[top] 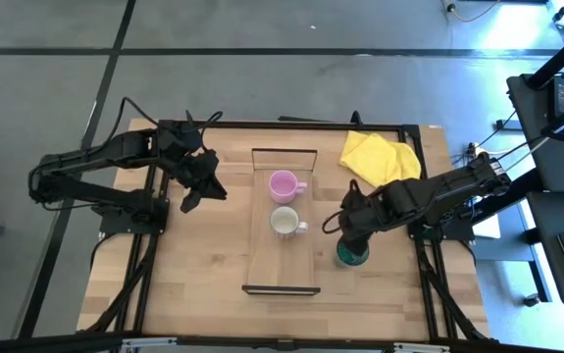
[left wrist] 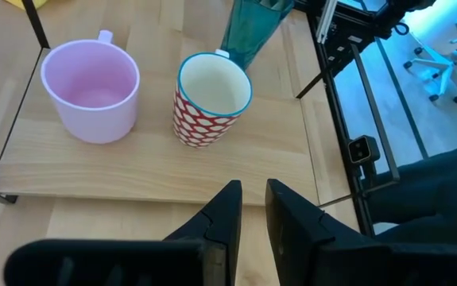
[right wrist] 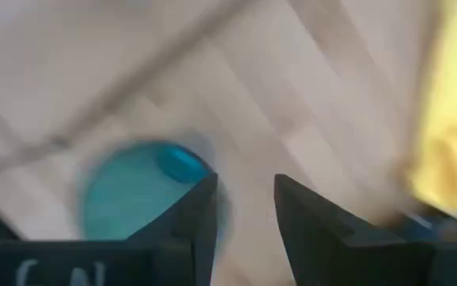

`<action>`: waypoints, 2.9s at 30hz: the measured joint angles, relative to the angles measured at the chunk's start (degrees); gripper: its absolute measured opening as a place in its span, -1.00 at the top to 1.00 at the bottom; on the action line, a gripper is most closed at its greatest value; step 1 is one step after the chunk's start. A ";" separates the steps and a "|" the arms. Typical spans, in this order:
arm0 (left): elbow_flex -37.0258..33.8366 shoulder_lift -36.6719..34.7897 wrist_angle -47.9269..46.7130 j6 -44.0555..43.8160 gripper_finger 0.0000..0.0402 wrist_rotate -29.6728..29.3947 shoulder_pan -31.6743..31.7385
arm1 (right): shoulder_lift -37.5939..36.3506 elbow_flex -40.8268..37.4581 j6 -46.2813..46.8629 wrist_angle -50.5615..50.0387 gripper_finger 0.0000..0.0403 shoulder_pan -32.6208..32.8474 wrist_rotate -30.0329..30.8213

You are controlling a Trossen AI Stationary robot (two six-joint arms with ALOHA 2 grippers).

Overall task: Stack small to large cups/mugs on shelf
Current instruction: Put the blue cup on the shelf

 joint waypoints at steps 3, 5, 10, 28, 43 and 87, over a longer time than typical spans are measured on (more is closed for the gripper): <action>0.00 0.00 0.02 -0.24 0.73 -0.07 0.00 | 0.00 -0.59 -1.13 -4.09 0.38 -0.08 -2.33; 0.00 0.00 0.00 -0.24 0.73 -0.16 0.00 | -0.02 -1.74 -1.54 -3.48 0.38 -0.61 -5.61; 0.00 0.00 0.00 -0.24 0.73 -0.24 0.00 | 0.06 -5.54 -2.86 2.41 0.38 -1.71 -10.76; 0.00 0.00 -0.02 -0.24 0.73 -0.44 0.00 | 0.07 -10.39 -4.04 8.18 0.38 -1.88 -9.08; 0.00 0.00 -0.24 -0.87 0.73 -1.90 -0.02 | 0.07 -16.11 -5.79 14.55 0.75 -1.95 -13.32; 0.00 0.00 -0.12 -0.88 0.73 -5.22 -0.02 | 35.36 45.08 -24.52 -6.44 0.92 -7.90 -17.72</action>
